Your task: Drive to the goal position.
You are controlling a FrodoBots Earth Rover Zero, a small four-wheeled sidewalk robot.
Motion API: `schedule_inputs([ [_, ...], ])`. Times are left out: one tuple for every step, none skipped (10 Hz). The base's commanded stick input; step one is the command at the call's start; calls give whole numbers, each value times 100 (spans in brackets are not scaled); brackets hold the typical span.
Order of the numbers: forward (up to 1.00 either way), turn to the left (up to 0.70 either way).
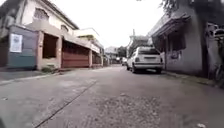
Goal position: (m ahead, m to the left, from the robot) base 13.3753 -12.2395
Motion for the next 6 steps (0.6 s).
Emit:
schedule_inputs([
  [100, 0],
  [100, 0],
  [100, 0],
  [100, 0],
  [100, 0],
  [100, 0],
])
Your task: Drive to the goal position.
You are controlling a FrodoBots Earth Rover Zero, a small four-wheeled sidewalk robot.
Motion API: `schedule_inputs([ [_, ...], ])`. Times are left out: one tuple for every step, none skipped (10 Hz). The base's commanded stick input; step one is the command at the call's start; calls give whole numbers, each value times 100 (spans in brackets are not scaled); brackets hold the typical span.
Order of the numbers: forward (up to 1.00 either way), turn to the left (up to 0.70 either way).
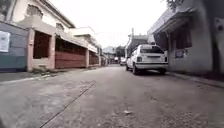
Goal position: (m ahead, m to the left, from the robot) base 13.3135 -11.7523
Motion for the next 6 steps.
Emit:
schedule_inputs([
  [100, 0],
  [100, 0],
  [100, 0],
  [100, 0],
  [100, 0],
  [100, 0],
])
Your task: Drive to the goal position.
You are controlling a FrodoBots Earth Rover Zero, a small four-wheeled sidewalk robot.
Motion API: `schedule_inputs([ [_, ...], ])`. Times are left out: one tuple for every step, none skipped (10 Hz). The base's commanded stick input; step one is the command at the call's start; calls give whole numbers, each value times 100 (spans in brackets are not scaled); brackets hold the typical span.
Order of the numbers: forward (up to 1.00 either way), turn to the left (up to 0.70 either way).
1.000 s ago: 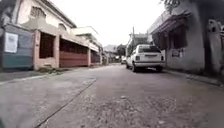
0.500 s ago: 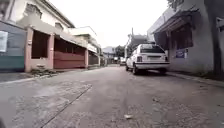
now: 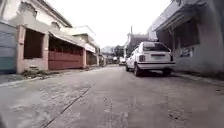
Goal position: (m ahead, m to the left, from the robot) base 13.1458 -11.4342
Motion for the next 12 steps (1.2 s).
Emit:
schedule_inputs([
  [100, 0],
  [100, 0],
  [100, 0],
  [100, 0],
  [100, 0],
  [100, 0],
  [100, 0],
  [100, 0],
  [100, 0],
  [100, 0],
  [100, 0],
  [100, 0],
])
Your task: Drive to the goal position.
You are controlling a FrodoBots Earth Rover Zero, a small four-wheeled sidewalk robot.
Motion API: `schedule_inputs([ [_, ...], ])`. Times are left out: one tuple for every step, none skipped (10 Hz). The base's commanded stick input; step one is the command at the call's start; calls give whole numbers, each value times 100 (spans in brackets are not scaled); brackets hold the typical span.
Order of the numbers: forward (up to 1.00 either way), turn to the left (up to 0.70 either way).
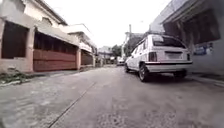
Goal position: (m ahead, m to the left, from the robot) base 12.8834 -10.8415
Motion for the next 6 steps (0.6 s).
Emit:
schedule_inputs([
  [100, 0],
  [100, 0],
  [100, 0],
  [100, 0],
  [100, 0],
  [100, 0],
])
